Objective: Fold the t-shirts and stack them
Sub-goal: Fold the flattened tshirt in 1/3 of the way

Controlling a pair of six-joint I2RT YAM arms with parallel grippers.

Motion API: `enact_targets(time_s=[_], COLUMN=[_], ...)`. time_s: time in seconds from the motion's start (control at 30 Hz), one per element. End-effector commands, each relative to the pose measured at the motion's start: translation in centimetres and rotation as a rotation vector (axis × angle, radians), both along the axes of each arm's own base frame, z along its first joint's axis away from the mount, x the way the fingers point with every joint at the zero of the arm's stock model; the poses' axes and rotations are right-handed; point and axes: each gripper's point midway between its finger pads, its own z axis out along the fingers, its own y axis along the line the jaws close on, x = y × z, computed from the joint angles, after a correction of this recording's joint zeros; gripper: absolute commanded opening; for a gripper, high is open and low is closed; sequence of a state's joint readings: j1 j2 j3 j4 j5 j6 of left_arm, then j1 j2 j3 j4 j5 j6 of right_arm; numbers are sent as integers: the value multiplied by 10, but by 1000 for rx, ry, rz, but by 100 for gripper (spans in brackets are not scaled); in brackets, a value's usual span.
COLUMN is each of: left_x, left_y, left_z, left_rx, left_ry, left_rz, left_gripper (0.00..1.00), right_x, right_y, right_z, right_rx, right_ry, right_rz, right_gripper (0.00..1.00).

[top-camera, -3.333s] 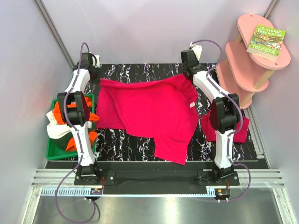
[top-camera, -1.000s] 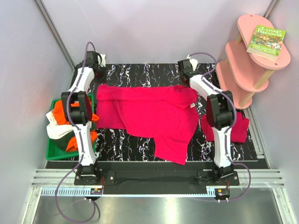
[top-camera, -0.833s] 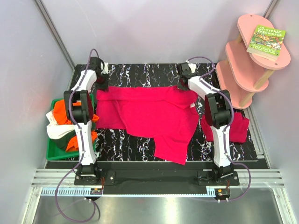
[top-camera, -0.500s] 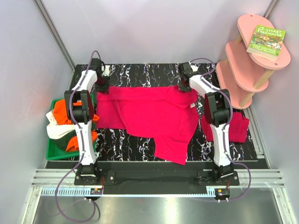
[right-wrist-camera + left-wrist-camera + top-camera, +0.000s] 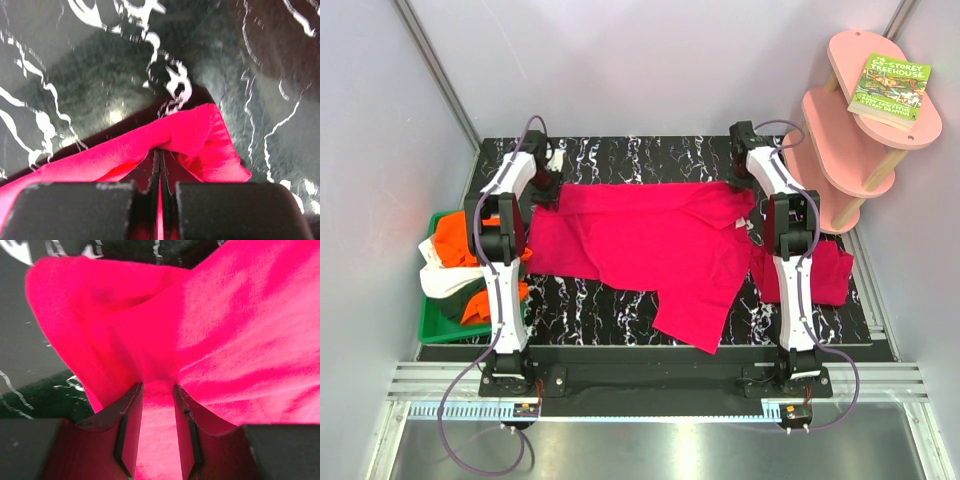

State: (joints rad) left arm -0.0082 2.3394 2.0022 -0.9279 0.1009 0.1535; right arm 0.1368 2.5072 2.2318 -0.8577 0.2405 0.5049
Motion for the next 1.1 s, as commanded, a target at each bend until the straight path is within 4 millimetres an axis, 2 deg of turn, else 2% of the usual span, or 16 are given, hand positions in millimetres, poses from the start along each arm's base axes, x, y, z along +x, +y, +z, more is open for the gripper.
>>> enact_targets(time_s=[0.0,0.07,0.23,0.4,0.53,0.63,0.73,0.8,0.83,0.87,0.9,0.93,0.97,1.0,1.03,1.07], left_x=[-2,-1,7,12,14,17,17,25,16,28,19,26,25,22,19,16], left_y=[-11,-14,-17,-17,-17,-16,-18,-21,-24,-25,-27,-29,-30,-33,-34,-35], left_z=[-3,-3,-8,-16,-22,-24,-18,7,6,38,39,71,82,89,110,119], left_rx=[18,18,16,18,20,21,4,-31,-59,-77,-91,-104,-114,-132,-139,-145], left_ry=[13,11,9,15,18,18,8,-70,-64,-174,-179,-275,-300,-313,-352,-363], left_rz=[-36,-37,-6,14,26,42,60,65,72,70,69,63,61,50,46,45], left_gripper=[36,36,36,39,42,43,43,43,44,47,48,51,53,54,54,54], right_x=[0,3,32,49,63,79,87,87,87,86,85,84,82,78,74,62], right_y=[-12,-14,-16,-4,1,2,10,14,17,21,23,25,28,31,35,44], right_z=[-16,-16,-5,-1,19,45,69,88,99,121,131,144,167,179,188,202], right_rx=[-4,-6,40,105,116,119,145,137,136,145,148,153,160,165,165,164], right_ry=[75,80,-9,-70,-154,-242,-303,-332,-352,-386,-403,-423,-460,-475,-483,-486], right_rz=[-9,-15,-48,-34,-14,-15,8,26,31,41,42,43,50,55,61,79], right_gripper=[0,0,2,6,13,27,33,37,39,41,47,49,50,53,53,54])
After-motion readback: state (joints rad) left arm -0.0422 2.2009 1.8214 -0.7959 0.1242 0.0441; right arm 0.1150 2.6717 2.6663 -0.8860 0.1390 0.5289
